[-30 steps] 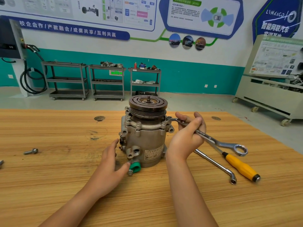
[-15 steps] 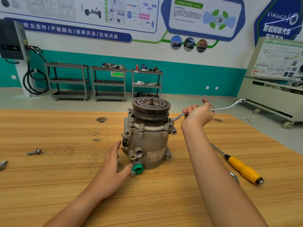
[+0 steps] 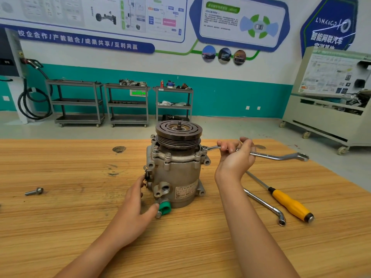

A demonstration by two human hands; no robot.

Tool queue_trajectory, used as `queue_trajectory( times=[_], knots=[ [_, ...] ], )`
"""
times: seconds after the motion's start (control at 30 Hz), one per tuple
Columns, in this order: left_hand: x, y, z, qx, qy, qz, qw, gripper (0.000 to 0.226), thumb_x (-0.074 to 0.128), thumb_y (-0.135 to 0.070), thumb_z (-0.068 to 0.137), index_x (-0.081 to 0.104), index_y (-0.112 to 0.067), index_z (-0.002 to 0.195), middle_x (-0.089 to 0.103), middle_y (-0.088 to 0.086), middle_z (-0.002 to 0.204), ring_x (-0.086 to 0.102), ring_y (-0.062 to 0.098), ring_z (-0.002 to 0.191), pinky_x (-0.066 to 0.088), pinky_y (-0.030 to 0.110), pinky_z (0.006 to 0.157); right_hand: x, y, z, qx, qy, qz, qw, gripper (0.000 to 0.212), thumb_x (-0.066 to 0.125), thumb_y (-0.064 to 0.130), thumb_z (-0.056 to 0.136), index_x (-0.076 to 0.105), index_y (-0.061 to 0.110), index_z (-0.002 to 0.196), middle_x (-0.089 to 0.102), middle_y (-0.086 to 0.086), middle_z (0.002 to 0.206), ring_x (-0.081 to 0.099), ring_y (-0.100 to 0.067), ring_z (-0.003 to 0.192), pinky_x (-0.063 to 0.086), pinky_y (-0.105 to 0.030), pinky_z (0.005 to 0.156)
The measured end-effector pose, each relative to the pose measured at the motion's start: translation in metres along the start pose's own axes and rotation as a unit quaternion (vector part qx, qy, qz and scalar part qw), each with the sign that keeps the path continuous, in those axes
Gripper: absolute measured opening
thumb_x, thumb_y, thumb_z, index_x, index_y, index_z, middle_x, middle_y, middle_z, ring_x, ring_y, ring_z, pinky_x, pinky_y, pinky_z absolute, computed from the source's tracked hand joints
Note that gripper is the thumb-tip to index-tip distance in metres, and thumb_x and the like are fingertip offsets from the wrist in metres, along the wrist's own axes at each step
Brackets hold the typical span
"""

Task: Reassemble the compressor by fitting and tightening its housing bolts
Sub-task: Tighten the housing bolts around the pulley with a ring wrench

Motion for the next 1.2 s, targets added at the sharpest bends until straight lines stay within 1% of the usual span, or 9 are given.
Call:
queue_trajectory(
  times=[0.13,0.3,0.43,0.5,0.57,0.63,0.7,0.87,1.2],
  knots=[
    [0.000,0.000,-0.001,-0.004,0.004,-0.004,1.000,0.085,0.060,-0.031,0.089,0.000,-0.031,0.148,0.014,-0.004,0.155,0.029,0.014,0.136,0.028,0.033,0.110,0.001,0.004,-0.021,-0.046,0.016,-0.025,0.998,0.025,0.030,0.014,0.103,0.043,0.014,0.082,0.040,0.011,0.045,0.045,-0.007,0.044,0.054,-0.026,0.067],
    [-0.001,-0.003,-0.003,-0.005,0.002,-0.002,1.000,0.084,0.060,-0.029,0.089,0.001,-0.029,0.149,0.015,-0.002,0.155,0.027,0.015,0.137,0.027,0.032,0.112,0.000,0.004,-0.053,-0.114,0.046,-0.090,0.988,0.023,0.029,0.007,0.101,0.044,0.017,0.087,0.049,0.007,0.059,0.060,-0.007,0.069,0.049,-0.020,0.076],
    [-0.003,-0.003,-0.003,-0.010,0.001,-0.008,1.000,0.083,0.060,-0.029,0.089,0.002,-0.029,0.149,0.016,-0.002,0.155,0.025,0.015,0.138,0.026,0.032,0.112,0.004,0.007,-0.054,-0.070,0.031,-0.088,0.993,0.024,0.029,0.011,0.102,0.048,0.019,0.090,0.058,0.005,0.058,0.067,-0.011,0.081,0.051,-0.025,0.083],
    [-0.004,-0.002,-0.003,-0.012,-0.001,-0.008,1.000,0.083,0.060,-0.029,0.089,0.002,-0.030,0.148,0.017,-0.002,0.154,0.026,0.015,0.138,0.027,0.032,0.112,0.010,0.017,-0.042,-0.038,0.025,-0.045,0.998,0.025,0.028,0.014,0.103,0.050,0.019,0.093,0.061,0.003,0.054,0.069,-0.015,0.075,0.053,-0.026,0.080],
    [-0.004,-0.002,-0.002,-0.014,-0.001,-0.009,1.000,0.083,0.060,-0.029,0.089,0.002,-0.030,0.148,0.017,-0.002,0.154,0.027,0.015,0.138,0.027,0.034,0.112,0.018,0.028,-0.020,-0.012,0.012,0.004,1.000,0.026,0.027,0.013,0.103,0.052,0.017,0.096,0.056,0.003,0.048,0.064,-0.014,0.057,0.054,-0.025,0.064],
    [-0.004,-0.002,-0.002,-0.012,-0.001,-0.007,1.000,0.083,0.060,-0.030,0.089,0.002,-0.030,0.148,0.017,-0.002,0.154,0.026,0.015,0.138,0.028,0.035,0.113,0.024,0.030,0.003,0.029,-0.011,0.024,0.999,0.027,0.027,0.009,0.102,0.053,0.016,0.095,0.041,0.006,0.040,0.046,-0.010,0.039,0.047,-0.024,0.049],
    [-0.003,-0.002,-0.002,-0.010,0.001,-0.005,1.000,0.083,0.060,-0.031,0.089,0.002,-0.030,0.148,0.016,-0.004,0.155,0.025,0.014,0.139,0.027,0.034,0.113,0.027,0.020,0.017,0.081,-0.026,0.019,0.996,0.031,0.026,0.007,0.101,0.054,0.016,0.092,0.029,0.009,0.039,0.029,-0.007,0.034,0.036,-0.021,0.042],
    [-0.004,-0.001,-0.002,-0.012,0.002,-0.009,1.000,0.083,0.059,-0.033,0.089,0.000,-0.032,0.148,0.016,-0.004,0.154,0.025,0.014,0.138,0.027,0.033,0.113,0.026,-0.004,0.025,0.113,-0.025,-0.029,0.993,0.032,0.026,0.005,0.100,0.053,0.015,0.086,0.025,0.009,0.037,0.022,-0.007,0.032,0.027,-0.019,0.038],
    [-0.003,0.000,-0.001,-0.008,0.001,-0.007,1.000,0.082,0.058,-0.032,0.090,0.000,-0.032,0.148,0.018,-0.004,0.153,0.028,0.013,0.136,0.029,0.031,0.110,0.004,-0.001,0.011,0.020,0.008,-0.026,0.999,0.029,0.026,0.006,0.100,0.052,0.012,0.089,0.031,0.009,0.040,0.032,-0.008,0.035,0.045,-0.021,0.045]
  ],
)
Point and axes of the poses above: each hand's wrist, its own z-axis towards the middle knuckle, its own x-axis out of the palm, y = z × x, the point moved 7 cm from there along z, towards the middle knuckle
